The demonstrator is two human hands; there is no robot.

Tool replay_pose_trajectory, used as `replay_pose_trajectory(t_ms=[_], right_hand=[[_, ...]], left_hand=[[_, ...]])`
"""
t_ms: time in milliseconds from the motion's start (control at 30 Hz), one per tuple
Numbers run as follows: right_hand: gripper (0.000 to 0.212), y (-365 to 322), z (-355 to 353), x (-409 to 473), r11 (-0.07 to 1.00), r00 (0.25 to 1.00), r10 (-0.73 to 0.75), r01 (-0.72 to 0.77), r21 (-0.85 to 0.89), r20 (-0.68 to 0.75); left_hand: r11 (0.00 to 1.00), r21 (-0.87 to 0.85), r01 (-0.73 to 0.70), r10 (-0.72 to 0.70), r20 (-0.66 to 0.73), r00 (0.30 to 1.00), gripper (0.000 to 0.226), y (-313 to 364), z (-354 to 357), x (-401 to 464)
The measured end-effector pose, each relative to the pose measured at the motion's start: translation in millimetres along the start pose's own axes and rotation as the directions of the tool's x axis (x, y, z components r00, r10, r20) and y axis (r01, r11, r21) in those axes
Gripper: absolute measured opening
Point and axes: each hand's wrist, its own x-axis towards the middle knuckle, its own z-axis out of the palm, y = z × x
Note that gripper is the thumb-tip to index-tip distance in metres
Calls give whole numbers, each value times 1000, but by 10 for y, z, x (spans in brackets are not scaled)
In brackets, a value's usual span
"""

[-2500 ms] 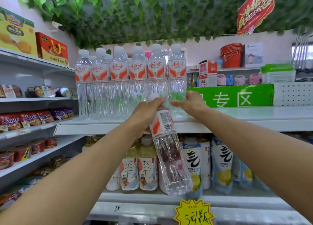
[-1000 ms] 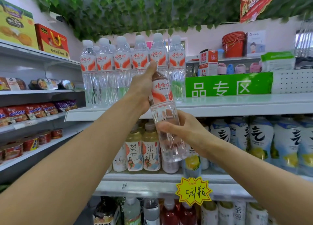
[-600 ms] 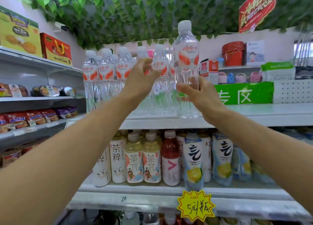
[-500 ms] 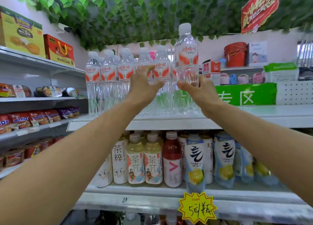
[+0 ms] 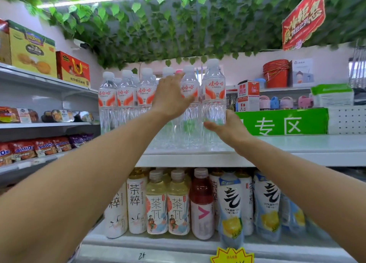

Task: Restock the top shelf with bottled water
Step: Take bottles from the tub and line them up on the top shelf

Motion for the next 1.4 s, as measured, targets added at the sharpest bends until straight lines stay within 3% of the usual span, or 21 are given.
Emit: replay_pose_trajectory(t_ms=[100, 333, 867, 933, 1067, 1167, 1233, 1400], right_hand=[[74, 52, -32, -33, 993, 1000, -22, 19, -119, -18], [72, 23, -25, -37, 980, 997, -56, 45, -194, -50], [73, 113, 77, 97, 985, 999, -17, 10, -172, -37], [73, 156, 57, 94, 993, 1000, 2, -4, -121, -14], [73, 138, -43, 111, 982, 994, 111, -108, 152, -10], [71, 93, -46, 244, 925, 978, 183, -207, 319, 105], [77, 89, 38, 316, 900, 957, 214, -271, 341, 195], [91, 153, 147, 404, 875, 936, 263, -333, 351, 233]], left_hand=[[991, 135, -17, 13, 24, 1000, 81, 36, -47, 209], [957, 285, -61, 33, 103, 994, 95, 50, 60, 358], [989, 145, -20, 12, 53, 998, 88, -67, 125, 338], [991, 130, -20, 13, 56, 998, 90, -80, 128, 332], [990, 137, -45, 36, 65, 997, 92, -146, 163, 265], [984, 158, -83, 72, 69, 995, 94, -224, 222, 153], [986, 144, -87, 78, 70, 995, 96, -262, 244, 107], [987, 124, -99, 90, 77, 993, 97, -308, 252, 120]])
